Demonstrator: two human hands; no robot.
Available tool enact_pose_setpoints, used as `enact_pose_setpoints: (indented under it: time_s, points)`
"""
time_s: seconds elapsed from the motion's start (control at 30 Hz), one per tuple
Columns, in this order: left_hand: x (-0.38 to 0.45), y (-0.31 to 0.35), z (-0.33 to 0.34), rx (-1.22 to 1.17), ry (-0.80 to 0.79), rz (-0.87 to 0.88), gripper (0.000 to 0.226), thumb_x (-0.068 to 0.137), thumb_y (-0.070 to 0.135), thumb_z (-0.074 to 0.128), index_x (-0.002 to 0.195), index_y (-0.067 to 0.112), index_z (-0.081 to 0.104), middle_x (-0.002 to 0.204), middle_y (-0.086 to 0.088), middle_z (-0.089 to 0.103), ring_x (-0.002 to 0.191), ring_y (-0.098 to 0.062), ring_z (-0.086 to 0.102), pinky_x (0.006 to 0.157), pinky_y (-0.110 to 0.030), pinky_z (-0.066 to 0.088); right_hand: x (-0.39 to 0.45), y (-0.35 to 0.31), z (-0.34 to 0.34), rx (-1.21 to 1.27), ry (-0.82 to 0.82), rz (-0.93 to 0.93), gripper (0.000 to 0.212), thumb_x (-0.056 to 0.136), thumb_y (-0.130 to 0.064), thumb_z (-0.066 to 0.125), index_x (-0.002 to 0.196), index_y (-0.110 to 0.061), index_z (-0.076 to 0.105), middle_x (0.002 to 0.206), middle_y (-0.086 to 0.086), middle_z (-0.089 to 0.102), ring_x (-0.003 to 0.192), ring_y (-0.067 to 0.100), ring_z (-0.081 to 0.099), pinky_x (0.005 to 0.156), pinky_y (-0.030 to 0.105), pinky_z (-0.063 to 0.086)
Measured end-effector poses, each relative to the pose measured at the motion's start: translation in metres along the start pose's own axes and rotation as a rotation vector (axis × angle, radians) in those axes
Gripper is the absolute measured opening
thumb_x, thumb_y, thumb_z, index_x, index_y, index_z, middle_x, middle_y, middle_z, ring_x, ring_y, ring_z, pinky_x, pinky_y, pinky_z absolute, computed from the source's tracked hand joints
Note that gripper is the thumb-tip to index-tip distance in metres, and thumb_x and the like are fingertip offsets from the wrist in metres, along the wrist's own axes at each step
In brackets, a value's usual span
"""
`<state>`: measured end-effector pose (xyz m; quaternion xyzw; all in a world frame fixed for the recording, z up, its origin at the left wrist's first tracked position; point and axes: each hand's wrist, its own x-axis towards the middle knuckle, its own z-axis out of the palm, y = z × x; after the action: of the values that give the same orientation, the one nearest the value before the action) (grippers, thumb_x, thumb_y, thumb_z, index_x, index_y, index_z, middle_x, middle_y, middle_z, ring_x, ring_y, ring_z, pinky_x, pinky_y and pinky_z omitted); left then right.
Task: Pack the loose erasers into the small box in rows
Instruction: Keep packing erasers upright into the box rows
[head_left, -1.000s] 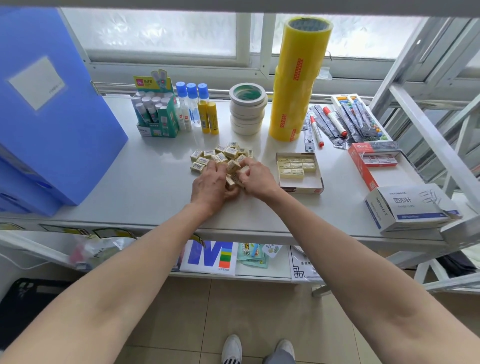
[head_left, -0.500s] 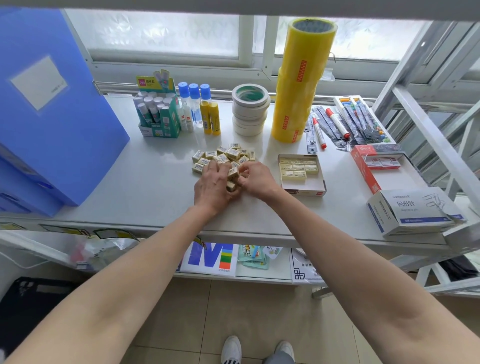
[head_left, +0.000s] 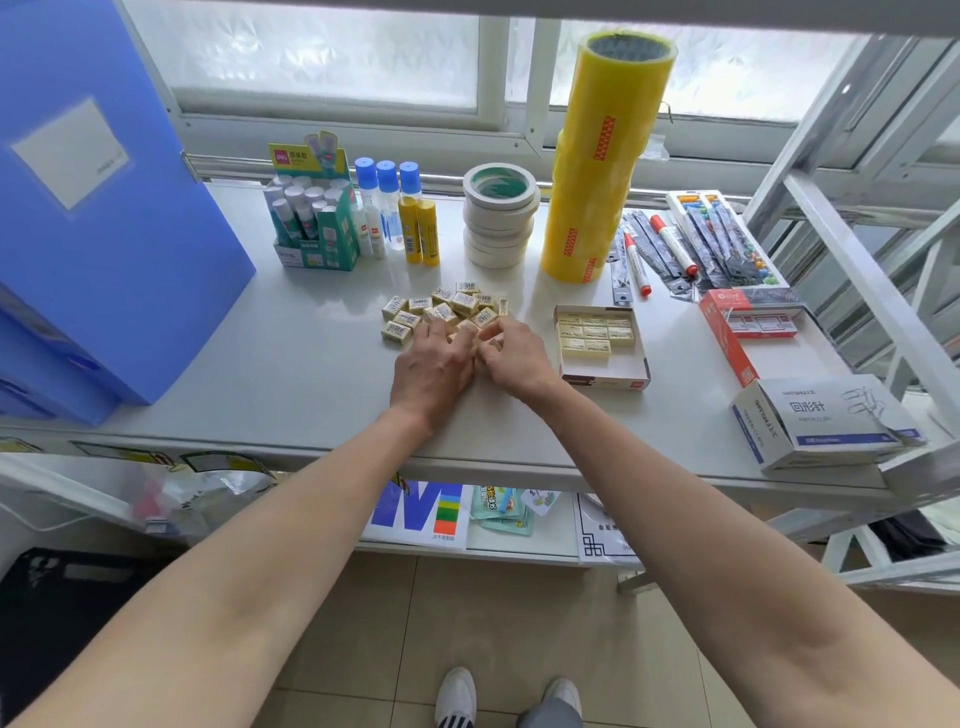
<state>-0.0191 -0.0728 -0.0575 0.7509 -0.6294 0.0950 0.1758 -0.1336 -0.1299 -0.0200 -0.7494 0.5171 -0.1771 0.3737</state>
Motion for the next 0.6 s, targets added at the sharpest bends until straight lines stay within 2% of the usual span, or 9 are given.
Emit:
enact_pose_setpoints:
  time_s: [0.1, 0.23, 0.33, 0.4, 0.5, 0.6]
  points:
    - [0.002, -0.003, -0.001, -0.09, 0.051, 0.002, 0.026, 0.094, 0.024, 0.056, 0.115, 0.013, 0.065, 0.101, -0.016, 0.062, 0.095, -0.034, 0.059, 0.065, -0.039, 0.051, 0.002, 0.009, -0.001, 0.05, 0.02, 0.062, 0.019, 0.088, -0.015, 0.057, 0.106, -0.011, 0.062, 0.11, 0.012, 0.065, 0.1, 0.027, 0.062, 0.081, 0.028, 0.046]
    - [0.006, -0.009, -0.004, -0.34, 0.069, -0.144, 0.027, 0.094, 0.023, 0.056, 0.118, 0.014, 0.065, 0.108, -0.012, 0.065, 0.1, -0.028, 0.06, 0.078, -0.036, 0.048, 0.0, 0.01, 0.0, 0.15, 0.017, 0.082, 0.015, 0.085, -0.015, 0.057, 0.099, -0.014, 0.063, 0.109, 0.013, 0.065, 0.091, 0.029, 0.065, 0.079, 0.035, 0.054]
    - [0.01, -0.011, -0.01, -0.615, 0.106, -0.328, 0.025, 0.092, 0.025, 0.059, 0.115, 0.017, 0.067, 0.108, -0.008, 0.069, 0.096, -0.022, 0.066, 0.084, -0.033, 0.052, -0.001, 0.008, 0.002, 0.308, 0.022, 0.1, 0.011, 0.086, -0.011, 0.059, 0.096, -0.012, 0.062, 0.096, 0.011, 0.064, 0.07, 0.021, 0.062, 0.059, 0.028, 0.053]
    - [0.012, -0.008, -0.018, -0.894, 0.116, -0.514, 0.023, 0.091, 0.024, 0.061, 0.111, 0.018, 0.068, 0.097, -0.006, 0.069, 0.083, -0.019, 0.064, 0.073, -0.03, 0.052, -0.002, 0.006, 0.002, 0.453, 0.014, 0.125, 0.013, 0.089, -0.007, 0.057, 0.101, -0.006, 0.063, 0.082, 0.008, 0.061, 0.062, 0.015, 0.057, 0.052, 0.022, 0.049]
    - [0.015, -0.004, -0.034, -1.54, 0.05, -0.807, 0.023, 0.088, 0.015, 0.063, 0.111, 0.015, 0.066, 0.081, -0.004, 0.062, 0.063, -0.014, 0.054, 0.047, -0.023, 0.043, -0.002, 0.0, 0.001, 0.668, -0.011, 0.159, 0.013, 0.092, -0.004, 0.055, 0.103, -0.004, 0.063, 0.074, 0.007, 0.058, 0.058, 0.014, 0.053, 0.051, 0.021, 0.048]
    - [0.016, -0.004, -0.043, -2.111, -0.1, -0.927, 0.015, 0.092, 0.013, 0.056, 0.107, 0.014, 0.06, 0.083, -0.007, 0.061, 0.062, -0.012, 0.052, 0.036, -0.019, 0.038, -0.003, -0.005, -0.004, 0.851, -0.023, 0.204, 0.014, 0.094, -0.005, 0.055, 0.106, -0.003, 0.062, 0.074, 0.005, 0.058, 0.056, 0.013, 0.05, 0.05, 0.021, 0.047]
